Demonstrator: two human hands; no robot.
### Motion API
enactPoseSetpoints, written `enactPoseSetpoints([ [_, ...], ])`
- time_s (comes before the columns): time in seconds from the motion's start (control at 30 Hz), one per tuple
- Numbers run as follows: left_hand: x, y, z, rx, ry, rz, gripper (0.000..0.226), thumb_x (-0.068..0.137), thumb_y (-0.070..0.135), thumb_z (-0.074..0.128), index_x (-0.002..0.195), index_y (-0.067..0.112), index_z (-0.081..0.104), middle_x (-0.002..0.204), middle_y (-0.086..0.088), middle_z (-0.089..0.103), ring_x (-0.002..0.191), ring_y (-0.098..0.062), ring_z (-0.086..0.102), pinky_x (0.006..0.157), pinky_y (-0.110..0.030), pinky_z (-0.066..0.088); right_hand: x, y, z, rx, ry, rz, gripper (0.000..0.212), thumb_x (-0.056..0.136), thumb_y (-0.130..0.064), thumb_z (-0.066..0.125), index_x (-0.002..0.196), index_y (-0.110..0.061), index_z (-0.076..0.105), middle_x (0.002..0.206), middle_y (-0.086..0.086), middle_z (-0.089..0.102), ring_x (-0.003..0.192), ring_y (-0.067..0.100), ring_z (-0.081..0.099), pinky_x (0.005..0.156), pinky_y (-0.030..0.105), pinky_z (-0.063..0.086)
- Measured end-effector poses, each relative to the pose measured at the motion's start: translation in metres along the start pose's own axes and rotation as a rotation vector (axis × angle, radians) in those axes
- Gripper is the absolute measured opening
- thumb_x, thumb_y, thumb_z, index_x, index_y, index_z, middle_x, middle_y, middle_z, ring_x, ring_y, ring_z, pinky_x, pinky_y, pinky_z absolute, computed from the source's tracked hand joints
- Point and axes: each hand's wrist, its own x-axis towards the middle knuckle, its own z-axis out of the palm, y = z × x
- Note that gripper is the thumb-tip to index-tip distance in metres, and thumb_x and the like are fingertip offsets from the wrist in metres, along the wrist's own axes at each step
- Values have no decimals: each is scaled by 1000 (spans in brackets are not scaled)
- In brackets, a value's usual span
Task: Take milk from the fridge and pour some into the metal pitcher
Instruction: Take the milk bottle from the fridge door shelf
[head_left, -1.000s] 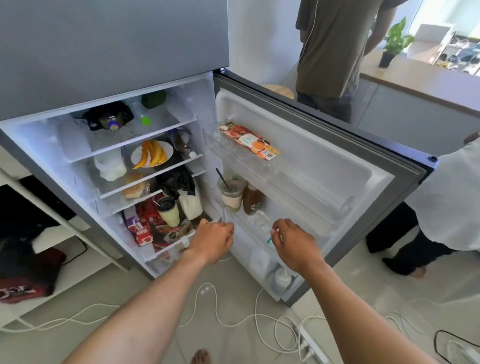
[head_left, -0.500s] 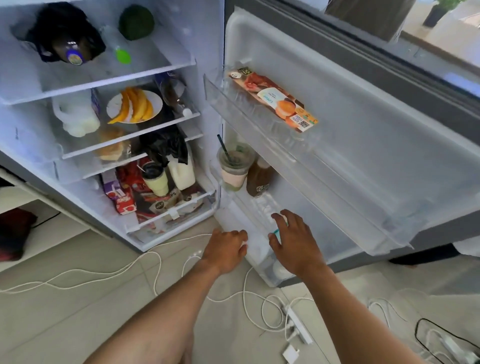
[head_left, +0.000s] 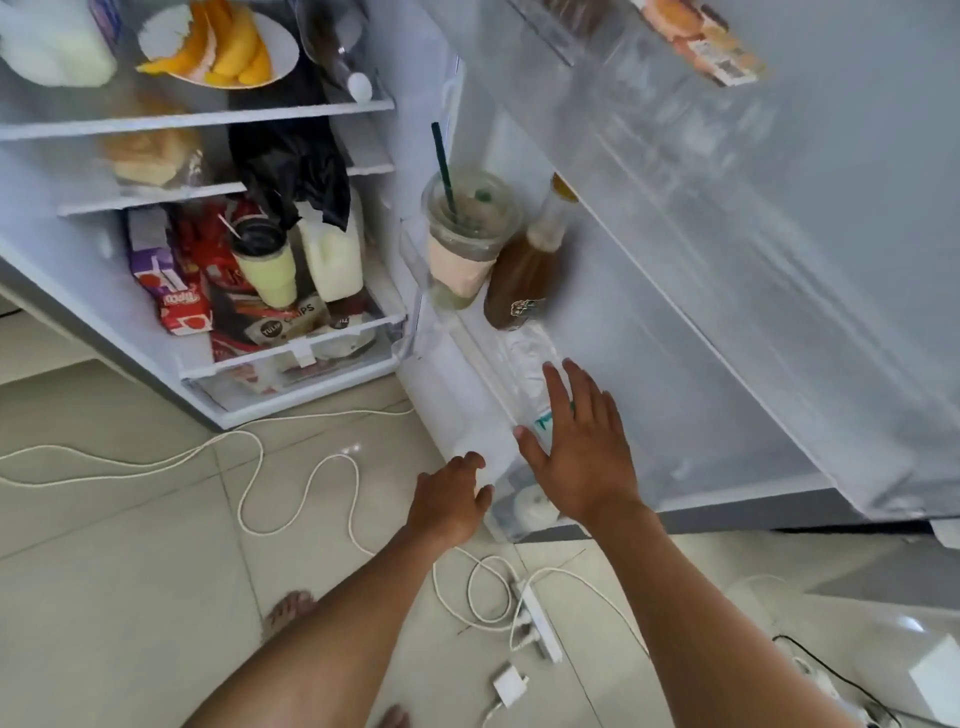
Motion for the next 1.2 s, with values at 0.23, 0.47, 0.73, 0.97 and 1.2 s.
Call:
enactPoseSetpoints([
  [0.23, 35, 2, 47, -232, -7, -134, 47, 99, 39, 50, 141, 20, 40, 140, -6, 49, 127, -28, 53, 104, -43, 41, -4, 2, 10, 40, 114, -15, 68, 95, -49, 46, 153, -21, 24, 159, 5, 26, 145, 24, 27, 115, 40, 29],
  [0.47, 58, 3, 80, -327, -1, -214, 56, 99, 45, 48, 147, 17, 40, 142, -14, 46, 133, -34, 46, 106, -44, 41, -2, 3, 12, 48, 122, -16, 68, 94, -49, 47, 153, -28, 20, 160, -2, 19, 145, 18, 23, 112, 36, 31],
  [0.73, 68, 2, 75, -546, 67, -336, 65, 98, 53, 48, 149, 13, 40, 153, -10, 45, 139, -30, 42, 109, -34, 34, -3, -2, 15, 49, 136, -8, 68, 94, -49, 47, 153, -28, 19, 161, -4, 18, 145, 17, 23, 111, 35, 31],
  [0.97, 58, -24, 75, -695, 257, -367, 50, 94, 59, 49, 103, 13, 67, 111, -7, 72, 108, -33, 62, 92, -38, 48, -5, -10, 15, 26, 103, 7, 69, 96, -54, 42, 154, -31, 11, 162, -5, 11, 148, 17, 17, 114, 35, 28],
  [1.2, 44, -17, 49, -685, 418, -248, 40, 99, 46, 51, 94, 8, 62, 91, 1, 76, 95, -30, 67, 87, -39, 49, -6, -11, 12, 21, 74, 17, 70, 96, -56, 39, 154, -31, 9, 163, -4, 9, 148, 18, 15, 114, 35, 28],
])
